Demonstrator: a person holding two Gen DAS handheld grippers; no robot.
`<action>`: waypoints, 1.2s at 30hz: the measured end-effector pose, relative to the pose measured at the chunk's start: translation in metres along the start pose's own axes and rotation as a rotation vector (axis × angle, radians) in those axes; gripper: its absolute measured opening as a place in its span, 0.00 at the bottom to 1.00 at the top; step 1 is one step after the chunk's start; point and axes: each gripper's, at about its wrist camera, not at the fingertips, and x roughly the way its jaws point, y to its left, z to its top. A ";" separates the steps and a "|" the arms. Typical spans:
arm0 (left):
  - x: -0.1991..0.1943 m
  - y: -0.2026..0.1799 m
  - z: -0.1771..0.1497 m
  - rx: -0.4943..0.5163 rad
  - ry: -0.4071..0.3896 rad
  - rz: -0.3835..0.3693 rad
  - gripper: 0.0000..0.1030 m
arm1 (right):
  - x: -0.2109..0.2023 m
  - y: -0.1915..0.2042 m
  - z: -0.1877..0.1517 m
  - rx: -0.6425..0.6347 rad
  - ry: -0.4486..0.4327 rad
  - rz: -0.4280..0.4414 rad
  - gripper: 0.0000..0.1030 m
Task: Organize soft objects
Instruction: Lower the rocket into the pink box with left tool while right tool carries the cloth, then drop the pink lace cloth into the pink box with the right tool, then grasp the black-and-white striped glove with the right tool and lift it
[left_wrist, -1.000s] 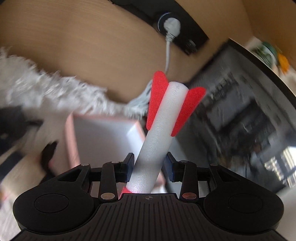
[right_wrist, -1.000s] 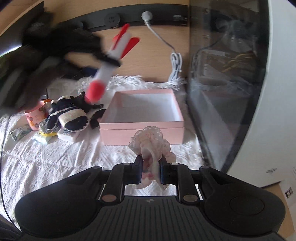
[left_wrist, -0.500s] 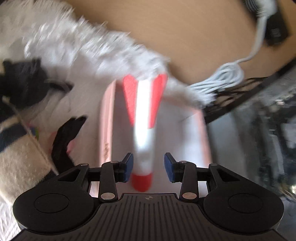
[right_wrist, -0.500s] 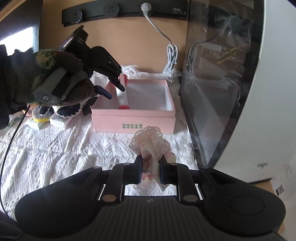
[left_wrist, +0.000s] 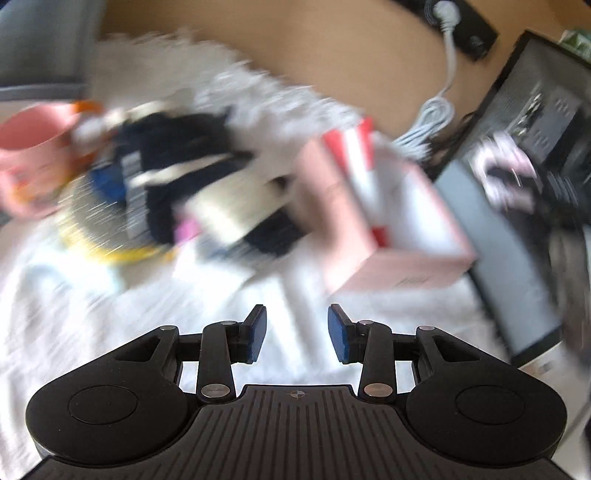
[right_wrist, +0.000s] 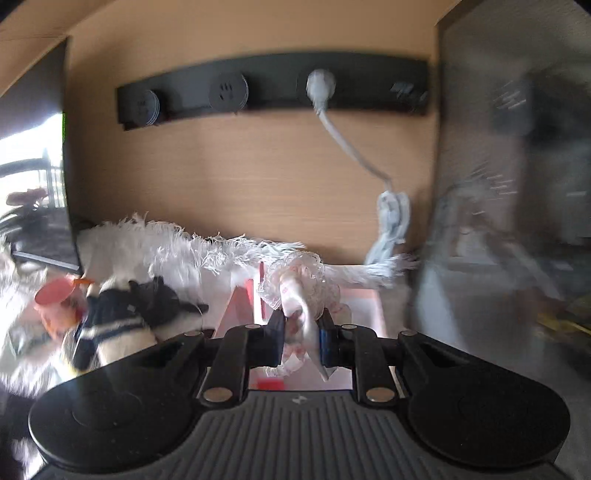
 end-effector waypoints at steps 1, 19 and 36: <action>-0.004 0.007 -0.004 -0.008 -0.003 0.022 0.39 | 0.018 0.002 0.004 0.007 0.024 -0.004 0.17; -0.051 0.106 -0.018 -0.239 -0.038 0.157 0.39 | 0.078 0.120 -0.004 -0.197 0.143 0.350 0.80; -0.079 0.130 -0.051 -0.293 -0.015 0.191 0.38 | 0.167 0.184 -0.023 -0.173 0.377 0.482 0.55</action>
